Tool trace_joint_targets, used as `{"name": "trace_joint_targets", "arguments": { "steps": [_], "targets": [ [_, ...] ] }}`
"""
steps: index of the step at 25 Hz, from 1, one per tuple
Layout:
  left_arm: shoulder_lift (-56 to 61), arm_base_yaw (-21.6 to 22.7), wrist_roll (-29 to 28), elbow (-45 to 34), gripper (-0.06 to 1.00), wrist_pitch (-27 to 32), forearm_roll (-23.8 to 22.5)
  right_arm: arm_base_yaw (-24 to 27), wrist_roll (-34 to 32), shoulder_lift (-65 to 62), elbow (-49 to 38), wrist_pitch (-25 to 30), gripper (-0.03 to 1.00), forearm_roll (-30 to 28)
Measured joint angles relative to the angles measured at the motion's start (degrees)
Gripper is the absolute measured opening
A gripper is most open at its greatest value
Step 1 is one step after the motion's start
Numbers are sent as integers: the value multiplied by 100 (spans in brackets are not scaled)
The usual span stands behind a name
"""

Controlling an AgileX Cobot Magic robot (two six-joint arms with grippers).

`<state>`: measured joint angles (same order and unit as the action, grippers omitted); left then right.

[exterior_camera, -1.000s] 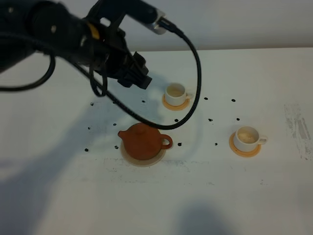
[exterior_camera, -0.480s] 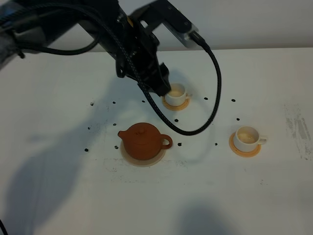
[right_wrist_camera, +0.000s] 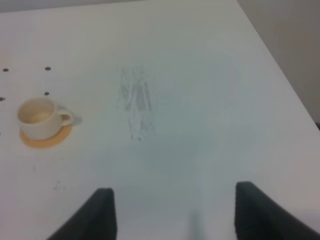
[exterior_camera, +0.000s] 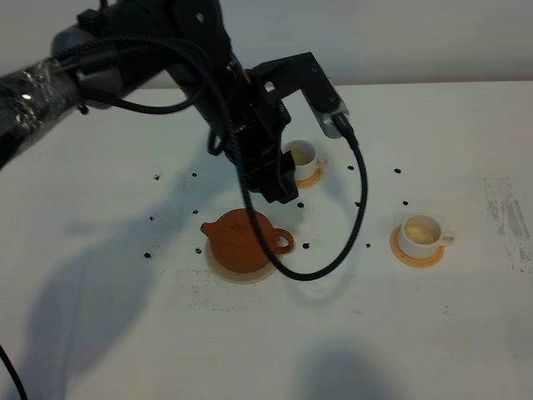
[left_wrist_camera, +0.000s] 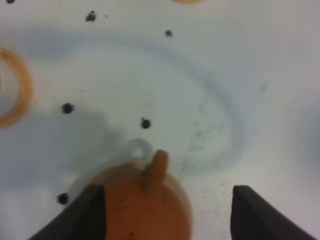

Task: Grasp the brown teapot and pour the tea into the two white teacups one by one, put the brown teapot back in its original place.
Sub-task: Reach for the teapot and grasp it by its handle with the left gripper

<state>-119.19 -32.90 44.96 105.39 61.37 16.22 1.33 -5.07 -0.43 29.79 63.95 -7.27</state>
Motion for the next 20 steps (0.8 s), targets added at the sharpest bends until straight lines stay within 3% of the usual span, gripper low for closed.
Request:
{"name": "trace_joint_targets", "arguments": {
  "steps": [6,12,20],
  "targets": [
    [-33,-233,-492,0,53,-299,-829,0,0,0,0,0,51,0],
    [-33,-246,-634,0,53,-464,-928,0,0,0,0,0,51,0],
    [-21,-444,-857,0,53,-668,-1386,0,0,0,0,0,51,0]
  ]
}}
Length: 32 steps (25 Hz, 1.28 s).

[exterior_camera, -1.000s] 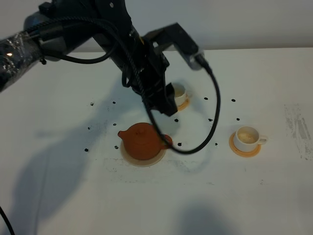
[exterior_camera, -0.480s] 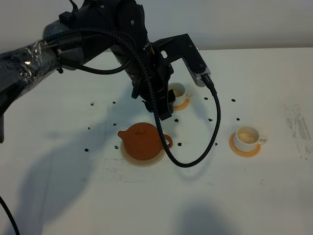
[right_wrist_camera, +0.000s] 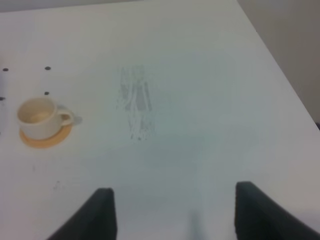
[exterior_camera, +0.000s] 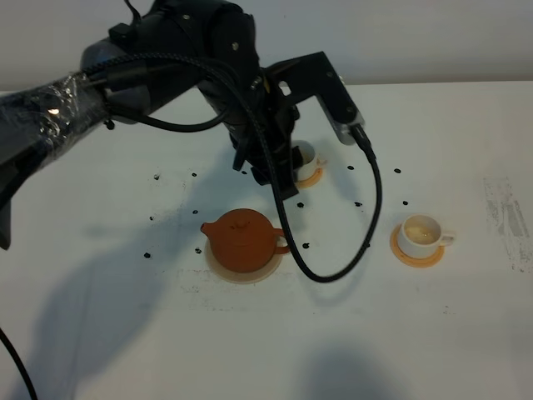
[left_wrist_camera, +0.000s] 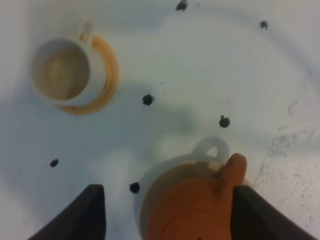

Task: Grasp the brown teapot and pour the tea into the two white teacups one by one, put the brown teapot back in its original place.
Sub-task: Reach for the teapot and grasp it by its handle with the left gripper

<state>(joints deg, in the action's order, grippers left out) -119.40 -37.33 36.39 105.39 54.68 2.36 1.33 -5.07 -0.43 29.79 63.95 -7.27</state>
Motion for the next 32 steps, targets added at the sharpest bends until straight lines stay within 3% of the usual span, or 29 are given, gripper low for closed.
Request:
{"name": "trace_joint_targets", "arguments": {
  "steps": [8,19,26,32],
  "targets": [
    [148,-325,9,-76,53,-213,-347,0,0,0,0,0,51,0],
    [601,-439,268,-1297,53,-1178,-393,0,0,0,0,0,51,0],
    [902,-439,1147,-1934,53,-1474,-332,0,0,0,0,0,51,0],
    [1285,-439,1041,-2550,53,-1888,-236,0,0,0,0,0,51,0]
  ]
}}
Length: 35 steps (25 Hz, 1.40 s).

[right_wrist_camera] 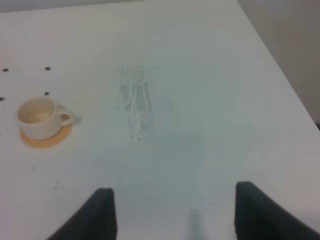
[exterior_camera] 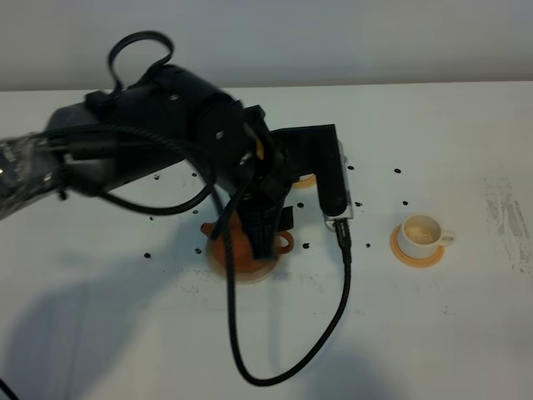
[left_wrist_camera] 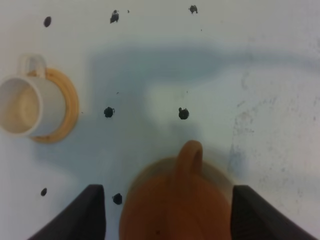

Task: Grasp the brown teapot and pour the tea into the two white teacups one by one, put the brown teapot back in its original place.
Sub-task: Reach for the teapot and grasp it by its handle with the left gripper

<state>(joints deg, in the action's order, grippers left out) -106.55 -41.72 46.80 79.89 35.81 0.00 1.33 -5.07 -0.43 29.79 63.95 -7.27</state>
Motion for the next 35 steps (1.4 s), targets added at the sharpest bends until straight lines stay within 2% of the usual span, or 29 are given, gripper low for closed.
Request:
{"name": "trace_joint_targets", "arguments": {
  "steps": [4,12,22,35],
  "targets": [
    [279,-6,-165,-357,53,-225,34,0,-5,0,0,0,51,0],
    [35,189,-276,-406,53,-442,419,0,0,0,0,0,50,0],
    [-608,207,-138,-45,53,-455,580,0,0,0,0,0,50,0],
    [-848,207,-130,-28,53,-395,730,0,0,0,0,0,50,0]
  ]
}}
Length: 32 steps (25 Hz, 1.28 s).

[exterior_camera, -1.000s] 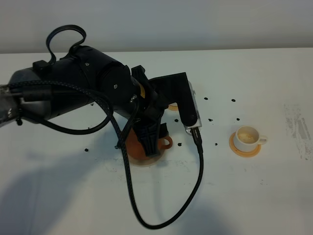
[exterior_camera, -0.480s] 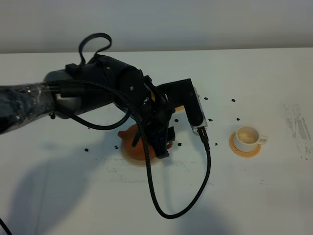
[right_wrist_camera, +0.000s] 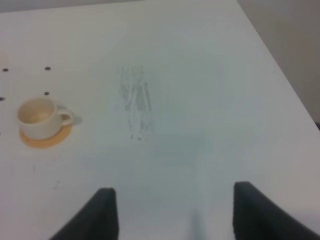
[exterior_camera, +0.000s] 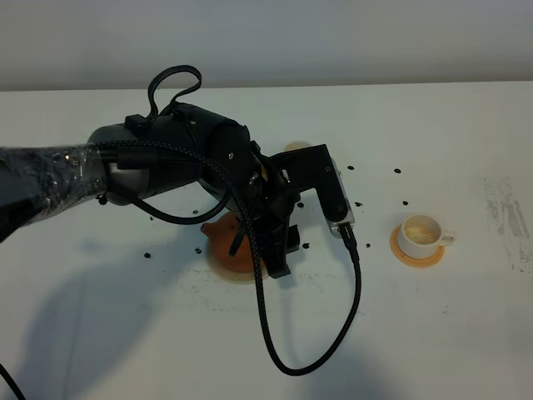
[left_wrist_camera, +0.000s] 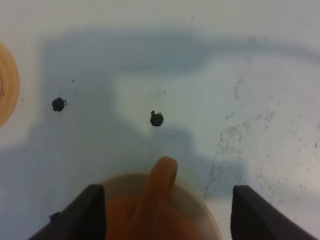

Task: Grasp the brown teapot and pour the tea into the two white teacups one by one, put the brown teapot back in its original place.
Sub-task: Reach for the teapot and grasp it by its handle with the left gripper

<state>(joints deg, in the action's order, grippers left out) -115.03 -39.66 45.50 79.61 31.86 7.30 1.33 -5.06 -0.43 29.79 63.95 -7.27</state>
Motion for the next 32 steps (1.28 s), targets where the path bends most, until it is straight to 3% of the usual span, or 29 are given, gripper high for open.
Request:
{"name": "trace_joint_targets", "arguments": {
  "steps": [15,32],
  "targets": [
    [-415,-63,576,0,53,-346,19,0,0,0,0,0,50,0],
    [-429,-129,272,0,53,2,146,0,0,0,0,0,50,0]
  ]
}}
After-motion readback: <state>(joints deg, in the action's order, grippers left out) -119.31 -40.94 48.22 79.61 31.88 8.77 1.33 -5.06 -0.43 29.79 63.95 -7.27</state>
